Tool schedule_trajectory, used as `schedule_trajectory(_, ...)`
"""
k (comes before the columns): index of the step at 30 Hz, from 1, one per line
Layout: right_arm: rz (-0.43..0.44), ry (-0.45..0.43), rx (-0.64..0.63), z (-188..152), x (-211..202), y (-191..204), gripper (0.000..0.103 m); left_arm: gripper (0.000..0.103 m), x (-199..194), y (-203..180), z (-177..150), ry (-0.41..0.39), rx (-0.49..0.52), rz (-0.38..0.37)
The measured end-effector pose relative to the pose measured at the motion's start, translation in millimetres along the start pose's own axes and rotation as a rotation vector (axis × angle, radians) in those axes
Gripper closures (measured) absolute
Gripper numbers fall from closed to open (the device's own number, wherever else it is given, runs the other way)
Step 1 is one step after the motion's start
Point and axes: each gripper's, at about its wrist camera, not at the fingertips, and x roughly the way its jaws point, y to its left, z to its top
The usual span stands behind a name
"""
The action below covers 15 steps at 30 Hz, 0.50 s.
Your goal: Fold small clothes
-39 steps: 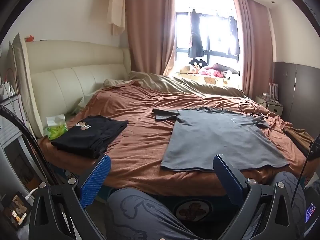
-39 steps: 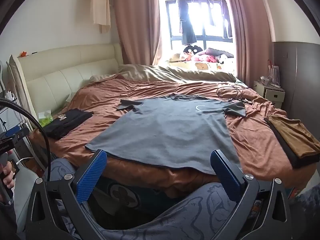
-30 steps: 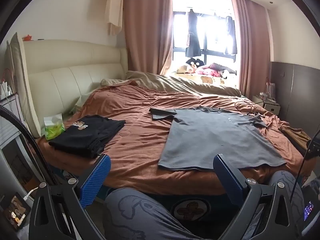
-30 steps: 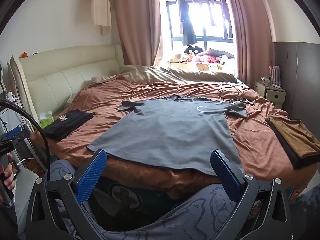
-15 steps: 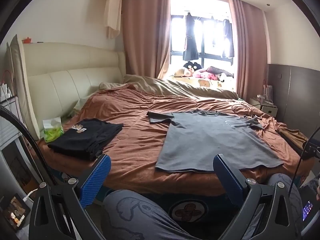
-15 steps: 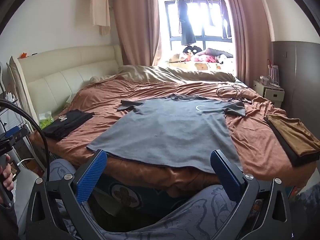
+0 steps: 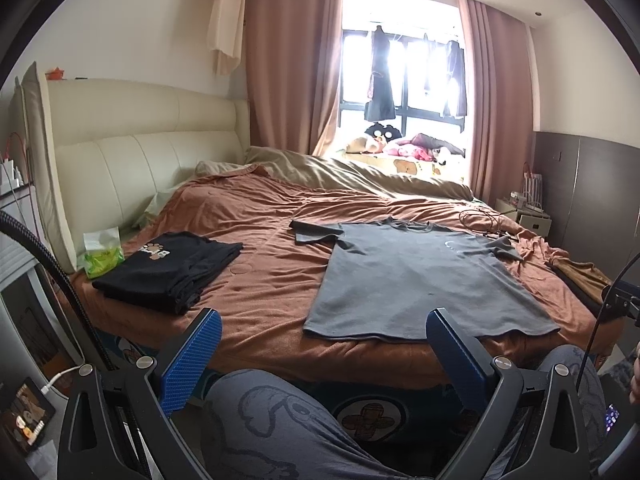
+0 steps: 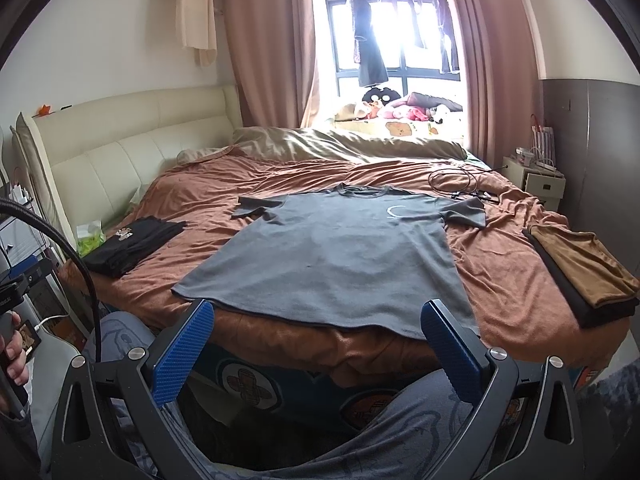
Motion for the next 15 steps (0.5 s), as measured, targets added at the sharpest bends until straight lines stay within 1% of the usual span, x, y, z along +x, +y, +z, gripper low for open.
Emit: schedule_trajectory(15, 0.009, 0.001, -0.007, -0.6, 0.1, 3.2, 0.000, 0.000, -4.5, 5.4, -3.7, 0.005, -0.014, -0.007)
